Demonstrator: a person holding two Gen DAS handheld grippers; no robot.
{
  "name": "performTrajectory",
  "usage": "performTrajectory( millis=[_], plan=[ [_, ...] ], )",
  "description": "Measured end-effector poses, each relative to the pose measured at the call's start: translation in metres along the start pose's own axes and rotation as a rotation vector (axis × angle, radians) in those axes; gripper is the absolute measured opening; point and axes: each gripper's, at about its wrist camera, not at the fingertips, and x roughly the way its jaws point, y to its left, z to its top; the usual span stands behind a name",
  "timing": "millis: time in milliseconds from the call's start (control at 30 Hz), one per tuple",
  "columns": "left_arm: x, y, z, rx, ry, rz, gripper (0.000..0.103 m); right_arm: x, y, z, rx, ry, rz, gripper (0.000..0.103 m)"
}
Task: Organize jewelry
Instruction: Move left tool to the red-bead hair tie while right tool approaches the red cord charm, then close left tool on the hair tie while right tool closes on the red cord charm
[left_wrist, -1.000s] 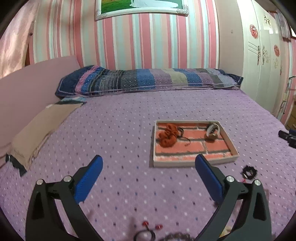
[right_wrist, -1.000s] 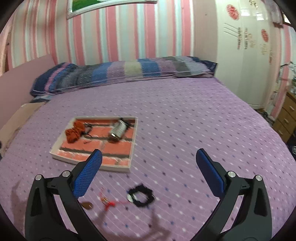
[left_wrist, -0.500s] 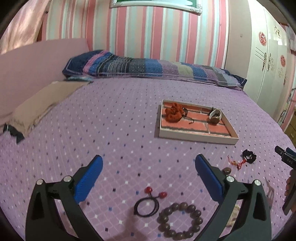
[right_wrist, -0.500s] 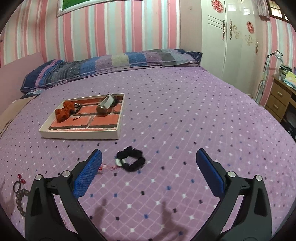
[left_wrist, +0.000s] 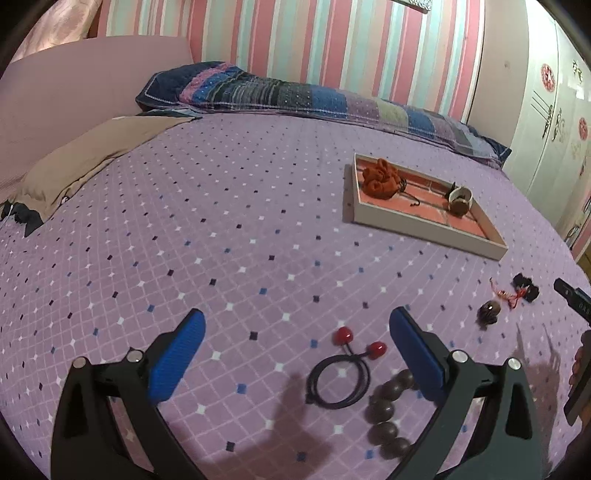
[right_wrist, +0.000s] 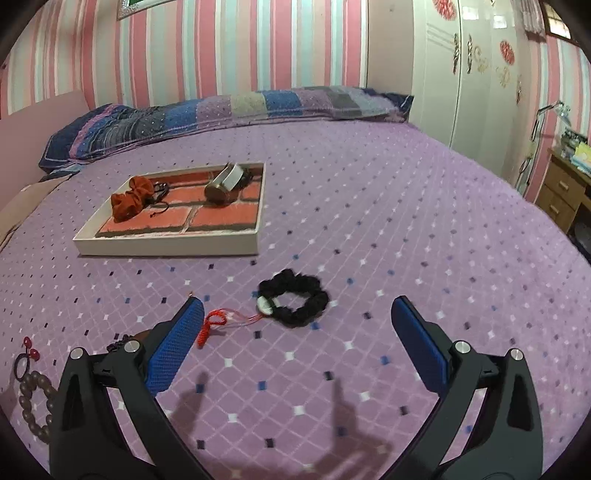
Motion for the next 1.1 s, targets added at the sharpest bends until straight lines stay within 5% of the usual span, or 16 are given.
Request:
performTrajectory(
  millis=[433,800,900,1033,1100],
  plan=[
    [0.026,0.008,-0.021,0.044,0.067,-0.016,0.098,0.027,0.038,-0.010,-0.083,0.042,0.003,0.092],
    [0.047,0.003,-0.030,0.098,0.115,-0.026,0.096,0.059,0.064,-0.017,-0.142,0.133,0.004,0.069],
    [0.057,0.002,-0.034,0.112,0.149,-0.025,0.079,0.063,0.064,-0.019,-0.144,0.148,0.010,0.061],
    [0.057,0.002,-0.037,0.119,0.140,-0.032,0.076,0.066,0.062,-0.021,-0.138,0.163,0.016,0.052],
    [0.056,0.000,-0.038,0.125,0.136,-0.037,0.066,0.067,0.062,-0.022,-0.136,0.167,0.022,0.044]
  ],
)
